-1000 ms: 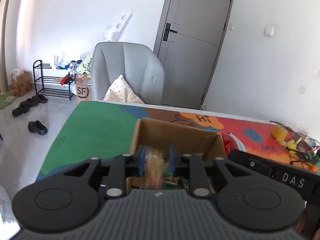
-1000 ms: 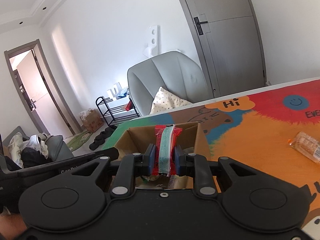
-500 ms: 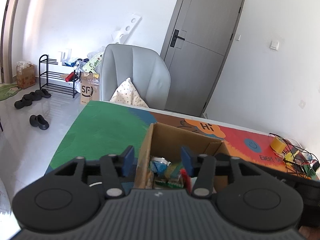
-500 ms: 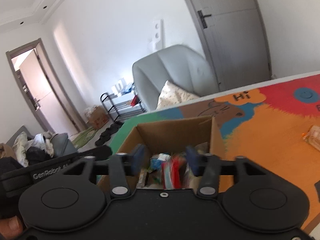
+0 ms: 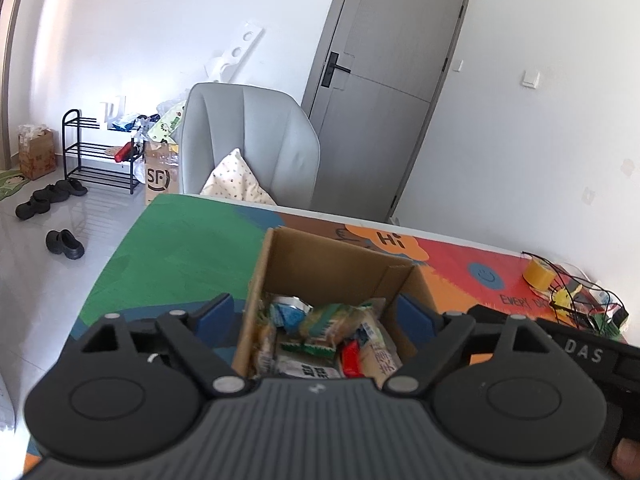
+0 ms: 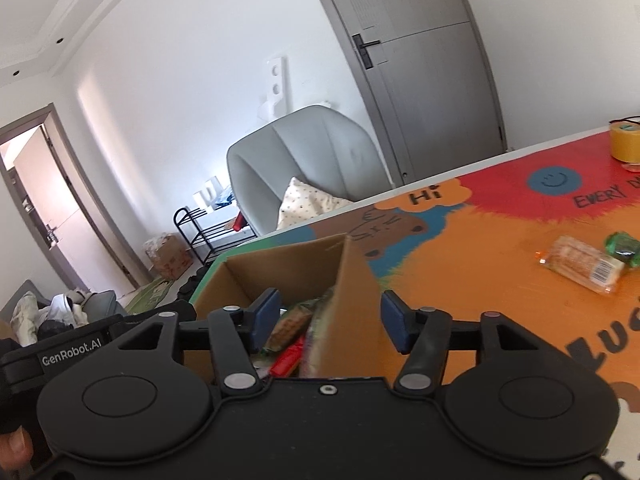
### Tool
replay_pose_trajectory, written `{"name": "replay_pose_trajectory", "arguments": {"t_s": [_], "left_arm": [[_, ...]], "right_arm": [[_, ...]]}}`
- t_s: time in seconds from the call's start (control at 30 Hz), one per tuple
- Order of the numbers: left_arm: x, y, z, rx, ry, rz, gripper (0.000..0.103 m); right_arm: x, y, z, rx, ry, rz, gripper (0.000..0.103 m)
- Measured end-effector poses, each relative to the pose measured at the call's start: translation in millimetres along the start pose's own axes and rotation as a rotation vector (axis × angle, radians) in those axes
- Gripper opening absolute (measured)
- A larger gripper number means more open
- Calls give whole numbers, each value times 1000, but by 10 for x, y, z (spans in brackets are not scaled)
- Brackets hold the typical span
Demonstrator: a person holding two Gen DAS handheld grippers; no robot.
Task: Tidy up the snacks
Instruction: 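Move both tools back over the packaged cake and green-wrapped cake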
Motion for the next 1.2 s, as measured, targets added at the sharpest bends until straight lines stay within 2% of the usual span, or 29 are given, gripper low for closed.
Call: {"name": "replay_pose_trajectory", "arguments": {"t_s": [0.17,0.37,0.57,0.63,0.83,0.97,1.2], "left_arm": [[-55,136,40,0,-13,9,90],[-160,345,45,-17,-22,31,91],[-280,522,83,-11,-45,53,92],[-319,565,89,-10,-63,54,93],[-446,697,84,-19,-121,83,93],[-517,791,93,-29,-159,92,93],[-591,1082,105,-64,-167,118,93]], "right_arm": [[-40,183,-119,-26,8,26,63],[-88,380,-265,-48,20,44,74],[-153,578,-367,-65,18,61,89],[-175,635,-410,-62,14,74,97],[-223,822,-532,-71,16,103,103],[-270,963,-607,-78,11,123,103],[-377,1246,-767,-111,0,149,103]]}}
Point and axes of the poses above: each gripper's, at about its wrist camera, not at the fingertips, and z roughly the way its jaws point, y to its right, x to its top, the point moved 6 cm from there along z, roughly the way its jaws point, and after that the axes turned 10 degrees about -z, right-handed, at the moved point
